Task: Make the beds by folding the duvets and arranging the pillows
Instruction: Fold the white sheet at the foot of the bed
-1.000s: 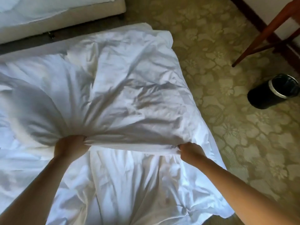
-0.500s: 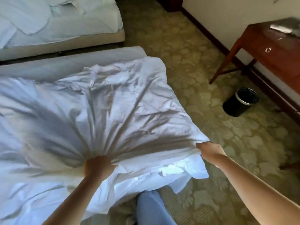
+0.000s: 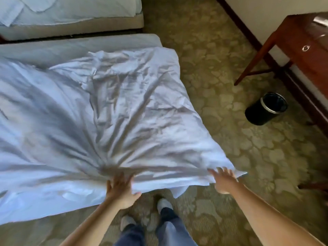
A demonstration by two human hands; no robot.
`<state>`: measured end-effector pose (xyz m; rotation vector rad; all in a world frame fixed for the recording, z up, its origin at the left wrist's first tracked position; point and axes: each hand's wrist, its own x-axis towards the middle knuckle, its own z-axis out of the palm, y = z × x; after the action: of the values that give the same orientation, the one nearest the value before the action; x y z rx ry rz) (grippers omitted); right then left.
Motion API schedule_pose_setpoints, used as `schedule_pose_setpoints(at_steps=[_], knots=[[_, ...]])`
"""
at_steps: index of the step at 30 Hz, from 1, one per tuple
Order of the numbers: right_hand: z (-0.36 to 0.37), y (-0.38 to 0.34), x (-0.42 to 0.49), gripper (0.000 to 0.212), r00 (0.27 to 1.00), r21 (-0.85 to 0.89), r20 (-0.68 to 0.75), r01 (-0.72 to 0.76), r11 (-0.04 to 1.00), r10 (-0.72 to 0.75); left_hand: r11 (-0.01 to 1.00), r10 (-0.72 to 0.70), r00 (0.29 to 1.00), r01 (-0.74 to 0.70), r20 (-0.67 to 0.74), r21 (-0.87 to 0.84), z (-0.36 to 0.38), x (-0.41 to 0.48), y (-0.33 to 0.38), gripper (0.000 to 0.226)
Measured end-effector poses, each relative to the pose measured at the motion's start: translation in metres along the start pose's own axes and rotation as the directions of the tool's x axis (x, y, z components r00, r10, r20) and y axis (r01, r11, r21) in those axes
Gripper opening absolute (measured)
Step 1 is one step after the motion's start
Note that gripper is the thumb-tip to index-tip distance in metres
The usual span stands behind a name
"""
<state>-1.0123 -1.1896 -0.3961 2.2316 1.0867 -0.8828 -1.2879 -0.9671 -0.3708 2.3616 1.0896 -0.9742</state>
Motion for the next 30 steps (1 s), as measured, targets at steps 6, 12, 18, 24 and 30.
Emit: schedule_pose_setpoints(at_steps=[6,12,18,24,30], knots=[[-0.012,0.005,0.018,0.058,0.969,0.235,0.238,0.002,0.972,-0.06,0.991,-0.045,0.993,0.059,0.113,-0.122,0.022,-0.004,-0.002,0.069],[-0.102,-0.021,0.041,0.048,0.988,0.176,0.023,0.147,0.973,-0.153,0.923,-0.302,0.944,0.255,-0.131,-0.289,-0.03,-0.022,-0.074,0.053],[-0.199,-0.134,0.044,0.047,0.912,0.009,-0.087,0.403,0.915,-0.401,0.789,-0.456,0.883,0.344,-0.111,-0.508,-0.039,-0.07,-0.142,0.048],[-0.261,-0.301,0.014,0.054,0.797,-0.185,-0.144,0.561,0.807,-0.586,0.498,-0.672,0.74,0.47,0.018,-0.729,0.001,-0.13,-0.233,0.05],[-0.282,-0.459,-0.021,0.052,0.682,-0.295,-0.073,0.682,0.669,-0.727,0.313,-0.745,0.66,0.475,0.097,-0.823,0.037,-0.188,-0.344,0.042]])
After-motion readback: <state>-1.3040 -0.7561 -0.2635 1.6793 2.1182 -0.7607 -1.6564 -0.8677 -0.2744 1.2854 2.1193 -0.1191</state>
